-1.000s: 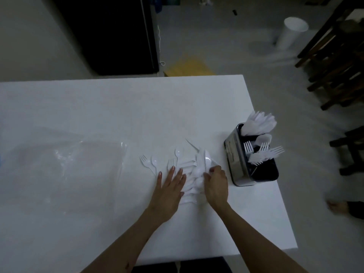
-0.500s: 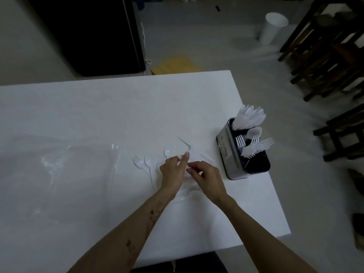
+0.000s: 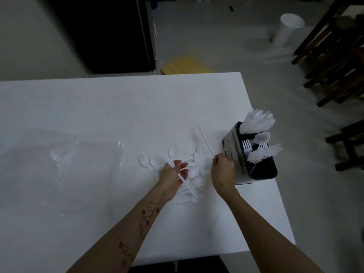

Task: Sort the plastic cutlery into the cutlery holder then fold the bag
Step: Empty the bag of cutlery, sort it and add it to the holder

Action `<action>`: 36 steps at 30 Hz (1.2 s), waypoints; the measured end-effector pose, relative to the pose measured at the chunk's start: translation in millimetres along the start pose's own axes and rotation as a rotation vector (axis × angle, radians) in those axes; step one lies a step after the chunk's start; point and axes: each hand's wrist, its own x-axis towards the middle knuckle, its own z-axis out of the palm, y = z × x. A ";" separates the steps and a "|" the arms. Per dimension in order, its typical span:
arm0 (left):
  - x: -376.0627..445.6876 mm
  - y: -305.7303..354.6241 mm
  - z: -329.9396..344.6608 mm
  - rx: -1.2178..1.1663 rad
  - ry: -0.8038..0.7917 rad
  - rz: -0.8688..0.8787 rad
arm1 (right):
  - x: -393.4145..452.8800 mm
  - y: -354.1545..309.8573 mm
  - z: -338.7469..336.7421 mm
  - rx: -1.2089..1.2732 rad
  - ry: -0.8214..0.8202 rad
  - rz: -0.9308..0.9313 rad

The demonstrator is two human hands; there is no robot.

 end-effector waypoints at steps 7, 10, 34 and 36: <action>4.3 0.4 15.7 -0.149 -0.039 0.046 | -47.2 1.7 -23.4 0.062 -0.327 -0.538; 7.1 -0.3 13.0 -0.145 0.096 0.097 | -48.6 6.4 -19.5 0.112 -0.297 -0.455; -16.8 -5.6 -16.9 0.149 -0.053 0.081 | -22.7 1.8 -15.2 0.365 -0.185 0.095; -14.9 -6.9 -17.7 0.130 -0.039 0.073 | -25.7 -1.6 -18.7 0.423 -0.182 0.073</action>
